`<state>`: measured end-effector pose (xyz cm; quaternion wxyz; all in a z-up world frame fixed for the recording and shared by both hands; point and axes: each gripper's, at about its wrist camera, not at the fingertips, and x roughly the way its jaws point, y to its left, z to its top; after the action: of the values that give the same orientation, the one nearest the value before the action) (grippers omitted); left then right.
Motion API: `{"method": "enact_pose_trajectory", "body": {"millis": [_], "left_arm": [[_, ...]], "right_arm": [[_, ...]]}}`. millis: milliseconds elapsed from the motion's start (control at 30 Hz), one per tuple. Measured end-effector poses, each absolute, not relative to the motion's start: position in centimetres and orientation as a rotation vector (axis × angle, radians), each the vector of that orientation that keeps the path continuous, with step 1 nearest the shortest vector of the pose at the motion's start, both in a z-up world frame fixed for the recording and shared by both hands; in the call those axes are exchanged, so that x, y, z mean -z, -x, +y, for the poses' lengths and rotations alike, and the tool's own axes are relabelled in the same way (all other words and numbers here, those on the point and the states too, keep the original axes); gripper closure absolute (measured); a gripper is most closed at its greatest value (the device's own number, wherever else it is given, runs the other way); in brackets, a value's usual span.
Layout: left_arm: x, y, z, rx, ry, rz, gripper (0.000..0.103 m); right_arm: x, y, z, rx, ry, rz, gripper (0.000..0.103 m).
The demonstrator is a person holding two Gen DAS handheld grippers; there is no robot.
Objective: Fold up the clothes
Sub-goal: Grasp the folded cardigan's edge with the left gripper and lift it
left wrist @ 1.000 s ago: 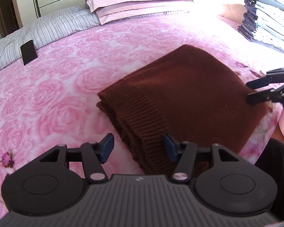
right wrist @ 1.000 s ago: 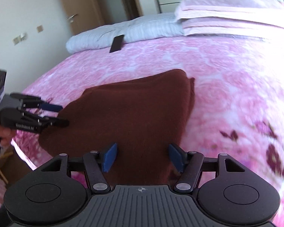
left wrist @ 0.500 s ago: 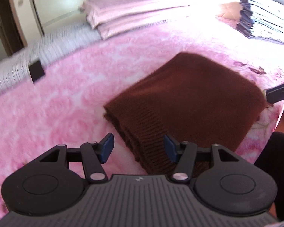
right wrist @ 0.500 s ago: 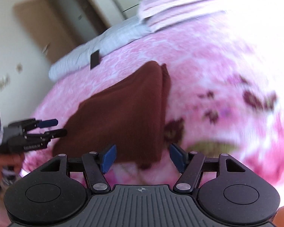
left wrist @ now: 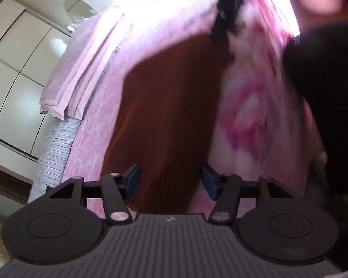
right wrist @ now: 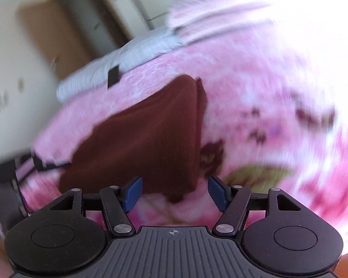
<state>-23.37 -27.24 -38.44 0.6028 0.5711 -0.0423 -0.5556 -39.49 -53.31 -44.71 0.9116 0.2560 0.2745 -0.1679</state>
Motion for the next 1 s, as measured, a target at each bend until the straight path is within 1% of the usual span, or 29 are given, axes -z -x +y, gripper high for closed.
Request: {"method": "enact_pose_trajectory", "body": {"millis": [33,67,100,133,200,333,500,567,633,733,767,800,833,867,933,967,1000], "left_arm": [[39.1,23.3,-27.2,1.269,-1.361,-0.129,0.057],[39.7,23.3,-27.1,1.256,-1.396,-0.165,0.06],[40.3,23.2,-26.9,1.246,-1.425,-0.198,0.07],[40.7,23.0,-26.6,1.238,-1.447,-0.221,0.075],[40.8,22.7,-26.1,1.245,-1.438,-0.242,0.079],[39.2,21.7,-25.7,1.261,-1.37,-0.226,0.081],[37.8,21.2,-26.4,1.277,-1.281,-0.124,0.081],[37.5,20.9,-26.5,1.281,-1.26,-0.106,0.081],[37.2,20.8,-26.5,1.282,-1.256,-0.103,0.081],[37.0,20.5,-26.4,1.271,-1.266,-0.122,0.081],[36.9,20.4,-26.4,1.267,-1.267,-0.125,0.081],[36.9,20.4,-26.2,1.269,-1.264,-0.122,0.081],[36.9,20.4,-26.1,1.274,-1.26,-0.118,0.081],[36.9,20.4,-26.1,1.281,-1.257,-0.115,0.081],[37.1,21.1,-25.5,1.285,-1.263,-0.114,0.082],[37.1,21.3,-25.3,1.285,-1.266,-0.116,0.082],[37.0,21.6,-25.0,1.282,-1.264,-0.12,0.082]], "right_arm": [[44.7,39.5,-53.1,0.327,-0.521,0.565,0.037],[44.7,39.6,-52.9,0.305,-0.521,0.563,0.037],[44.8,39.6,-52.8,0.283,-0.522,0.561,0.037],[44.8,39.4,-52.3,0.283,-0.464,0.578,0.037],[44.9,39.0,-51.4,0.285,-0.337,0.615,0.037],[45.1,38.1,-49.2,0.275,-0.066,0.674,0.037],[45.8,36.5,-45.8,0.208,0.32,0.694,0.037],[46.5,35.3,-44.8,0.207,0.473,0.695,0.037],[48.2,34.0,-43.9,0.208,0.695,0.706,0.037],[50.5,32.9,-43.3,0.173,0.91,0.748,0.037],[50.9,32.8,-43.4,0.162,0.936,0.746,0.037],[51.1,32.8,-43.8,0.158,0.936,0.744,0.039],[51.2,32.8,-44.1,0.156,0.933,0.743,0.055],[51.4,32.8,-44.4,0.156,0.926,0.751,0.06],[51.5,33.0,-44.6,0.157,0.902,0.765,0.07],[51.3,33.2,-44.5,0.158,0.886,0.77,0.073],[50.6,33.7,-44.1,0.16,0.866,0.765,0.073]]}}
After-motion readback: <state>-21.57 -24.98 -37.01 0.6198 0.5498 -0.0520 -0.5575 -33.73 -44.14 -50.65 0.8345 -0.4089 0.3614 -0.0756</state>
